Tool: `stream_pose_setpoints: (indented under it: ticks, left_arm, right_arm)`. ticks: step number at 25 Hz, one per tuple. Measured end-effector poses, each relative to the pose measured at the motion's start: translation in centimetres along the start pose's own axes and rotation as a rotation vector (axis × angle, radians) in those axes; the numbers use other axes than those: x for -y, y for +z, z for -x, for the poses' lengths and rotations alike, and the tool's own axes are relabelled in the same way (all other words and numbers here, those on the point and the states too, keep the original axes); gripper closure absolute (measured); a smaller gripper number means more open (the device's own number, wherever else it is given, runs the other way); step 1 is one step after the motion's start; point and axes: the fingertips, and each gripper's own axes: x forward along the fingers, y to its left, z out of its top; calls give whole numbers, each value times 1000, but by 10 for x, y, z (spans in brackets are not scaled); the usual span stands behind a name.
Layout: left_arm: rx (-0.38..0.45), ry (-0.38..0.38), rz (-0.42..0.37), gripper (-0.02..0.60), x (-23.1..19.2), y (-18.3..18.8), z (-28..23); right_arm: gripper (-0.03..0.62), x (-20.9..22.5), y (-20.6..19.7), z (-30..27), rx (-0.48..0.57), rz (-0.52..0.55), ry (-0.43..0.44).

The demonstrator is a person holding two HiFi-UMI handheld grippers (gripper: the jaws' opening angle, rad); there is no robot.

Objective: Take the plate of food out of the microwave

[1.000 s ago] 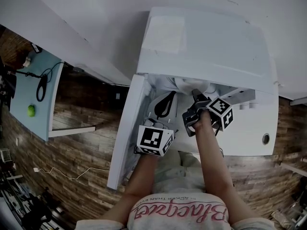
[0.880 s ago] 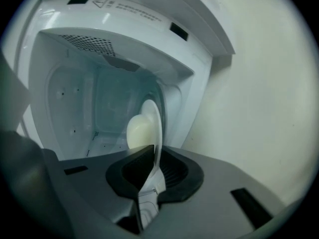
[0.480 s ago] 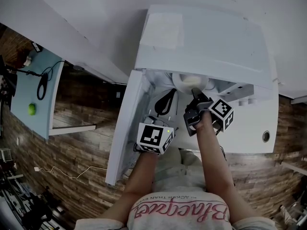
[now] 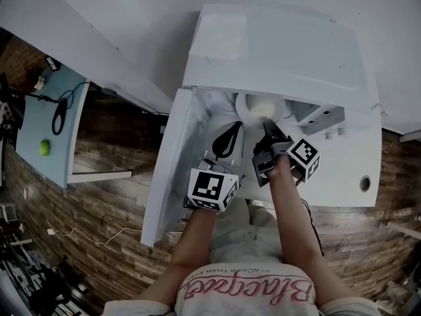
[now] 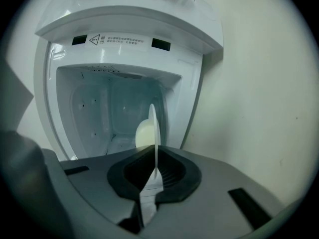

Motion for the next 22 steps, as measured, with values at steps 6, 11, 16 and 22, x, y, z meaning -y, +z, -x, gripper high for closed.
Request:
stream_pose_setpoints:
  ticks: [6, 11, 16, 22]
  left_arm:
    - [1, 0, 1, 578, 11, -1, 7]
    - [0, -1, 1, 578, 20, -6, 14]
    - [4, 2, 4, 578, 29, -9, 24]
    - [17, 4, 5, 578, 37, -10, 35]
  right_arm:
    - [572, 4, -1, 13, -7, -19, 27]
    - [572, 6, -5, 23, -21, -17, 42]
    - [572, 7, -9, 34, -30, -16, 57]
    - [572, 9, -12, 47, -34, -17, 72]
